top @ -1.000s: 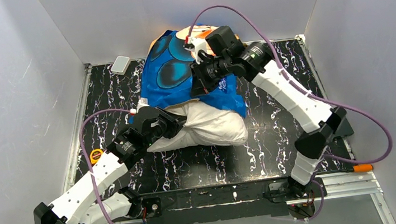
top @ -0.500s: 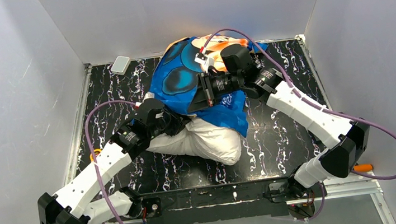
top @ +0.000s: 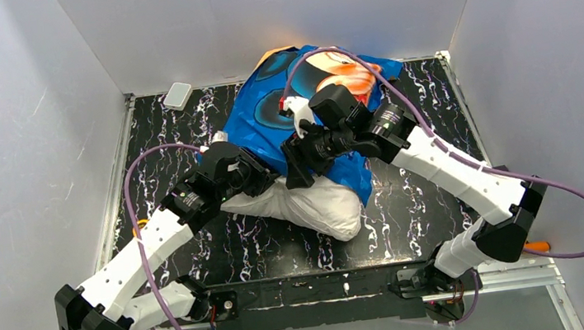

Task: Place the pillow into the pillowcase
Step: Stuff the pillow into the pillowcase.

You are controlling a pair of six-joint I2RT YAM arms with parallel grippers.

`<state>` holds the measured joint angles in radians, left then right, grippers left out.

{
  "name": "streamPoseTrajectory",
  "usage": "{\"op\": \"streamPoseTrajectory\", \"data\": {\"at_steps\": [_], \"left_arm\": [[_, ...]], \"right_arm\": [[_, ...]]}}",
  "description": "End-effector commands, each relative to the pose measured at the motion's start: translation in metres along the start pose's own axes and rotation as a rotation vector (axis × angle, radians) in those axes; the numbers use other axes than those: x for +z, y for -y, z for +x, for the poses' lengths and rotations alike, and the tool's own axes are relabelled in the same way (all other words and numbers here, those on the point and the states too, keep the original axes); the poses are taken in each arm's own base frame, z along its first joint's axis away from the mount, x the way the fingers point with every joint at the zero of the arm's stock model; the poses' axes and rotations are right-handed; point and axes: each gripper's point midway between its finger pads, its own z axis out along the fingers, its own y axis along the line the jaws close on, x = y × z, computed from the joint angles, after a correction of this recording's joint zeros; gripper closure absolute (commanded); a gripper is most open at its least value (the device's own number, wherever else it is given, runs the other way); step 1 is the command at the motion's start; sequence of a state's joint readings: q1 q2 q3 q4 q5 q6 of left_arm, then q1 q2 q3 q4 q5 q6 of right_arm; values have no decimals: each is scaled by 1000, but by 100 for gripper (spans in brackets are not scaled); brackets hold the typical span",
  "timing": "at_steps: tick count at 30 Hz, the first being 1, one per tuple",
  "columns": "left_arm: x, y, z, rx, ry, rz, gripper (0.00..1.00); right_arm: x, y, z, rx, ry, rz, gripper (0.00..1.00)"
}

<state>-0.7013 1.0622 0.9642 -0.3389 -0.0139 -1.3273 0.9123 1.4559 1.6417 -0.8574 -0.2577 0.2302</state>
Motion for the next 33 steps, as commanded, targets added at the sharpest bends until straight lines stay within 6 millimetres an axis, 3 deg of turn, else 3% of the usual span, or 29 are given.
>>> {"op": "streamPoseTrajectory", "data": {"at_steps": [1,5,10,17,18,19,20,21,24,27,30,31,33], "left_arm": [[-20,56,-31,-19,119,185,100],[-19,61,-32,-26,120,196,100],[-18,77,-29,-59,89,244,100],[-28,113,-21,-117,7,349,100],[-31,116,-21,-113,4,355,100],[-35,119,-22,-108,5,361,100],[-40,120,-23,-97,10,364,100],[-45,121,-24,-82,17,366,100],[-61,112,-29,-12,58,326,99],[-74,90,-36,88,115,229,75],[-93,70,-50,194,180,120,37],[-103,67,-55,232,206,91,29],[-122,60,-67,301,250,20,18]], "right_arm": [[-11,2,8,-116,-36,27,22],[-4,5,26,-159,-85,70,2],[14,26,43,-203,-81,247,2],[39,66,33,-256,-64,519,3],[44,68,31,-257,-67,531,8],[49,68,28,-262,-69,532,18],[54,66,26,-266,-77,517,47],[56,63,22,-266,-76,508,98],[56,51,6,-255,-57,457,99],[48,41,-18,-194,-30,377,99],[22,35,-60,-105,48,309,99],[17,39,-67,-66,53,286,99],[-10,36,-104,12,145,207,99]]}}
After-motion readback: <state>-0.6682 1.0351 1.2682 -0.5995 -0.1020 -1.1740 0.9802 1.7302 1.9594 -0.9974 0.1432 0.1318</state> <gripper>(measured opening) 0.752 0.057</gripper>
